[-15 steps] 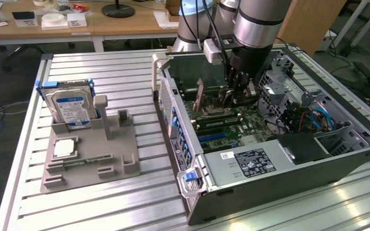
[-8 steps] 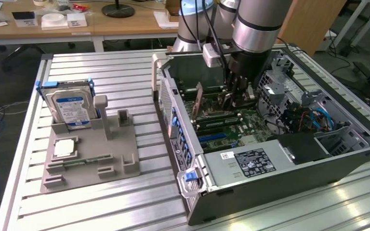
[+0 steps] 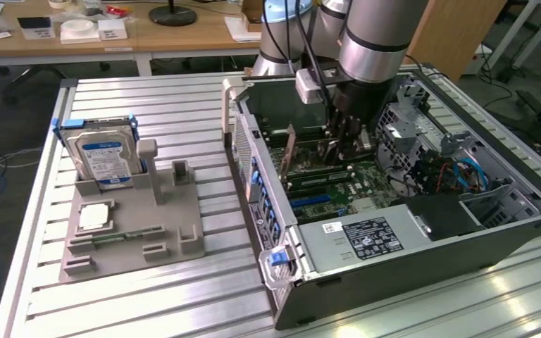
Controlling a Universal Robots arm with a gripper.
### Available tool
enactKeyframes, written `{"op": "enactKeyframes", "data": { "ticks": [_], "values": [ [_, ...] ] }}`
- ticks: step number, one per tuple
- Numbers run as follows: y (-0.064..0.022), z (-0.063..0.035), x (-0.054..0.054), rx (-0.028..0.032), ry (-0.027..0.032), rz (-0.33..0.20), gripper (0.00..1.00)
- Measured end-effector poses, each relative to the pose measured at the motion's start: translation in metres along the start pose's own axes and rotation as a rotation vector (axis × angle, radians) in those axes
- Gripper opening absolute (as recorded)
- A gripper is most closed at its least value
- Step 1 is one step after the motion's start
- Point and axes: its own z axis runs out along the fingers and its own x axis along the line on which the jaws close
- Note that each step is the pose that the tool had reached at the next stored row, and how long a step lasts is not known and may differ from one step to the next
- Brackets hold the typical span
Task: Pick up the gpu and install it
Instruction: 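Insert the gpu into the slot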
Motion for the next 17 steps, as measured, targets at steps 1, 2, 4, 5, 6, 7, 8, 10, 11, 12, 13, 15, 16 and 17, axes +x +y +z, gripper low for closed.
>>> {"op": "enactKeyframes", "data": {
  "ticks": [1, 2, 4, 5, 6, 7, 8, 10, 11, 12, 13, 15, 16, 17],
  "values": [
    [0.0003, 0.0002, 0.000, -0.0001, 0.0002, 0.000, 0.28],
    [0.0006, 0.0004, 0.000, -0.0001, 0.0002, 0.000, 0.28],
    [0.0008, 0.0013, 0.000, 0.0000, -0.0003, 0.000, 0.28],
    [0.0008, 0.0020, 0.000, -0.0001, -0.0002, 0.000, 0.28],
    [0.0010, 0.0026, 0.001, -0.0003, 0.0000, 0.000, 0.28],
    [0.0012, 0.0032, 0.001, -0.0004, 0.0001, 0.000, 0.28],
    [0.0019, 0.0039, 0.002, -0.0005, -0.0001, 0.000, 0.28],
    [0.0051, 0.0053, 0.002, -0.0005, -0.0001, 0.000, 0.28],
    [0.0060, 0.0061, 0.002, -0.0005, -0.0001, 0.000, 0.28],
    [0.0063, 0.0069, 0.002, -0.0007, 0.0000, 0.000, 0.28],
    [0.0064, 0.0078, 0.003, -0.0009, 0.0002, 0.000, 0.28],
    [0.0065, 0.0100, 0.006, -0.0010, 0.0000, 0.000, 0.28],
    [0.0065, 0.0108, 0.007, -0.0010, -0.0001, 0.000, 0.28],
    [0.0065, 0.0116, 0.009, -0.0010, 0.0000, 0.000, 0.28]
  ]
}}
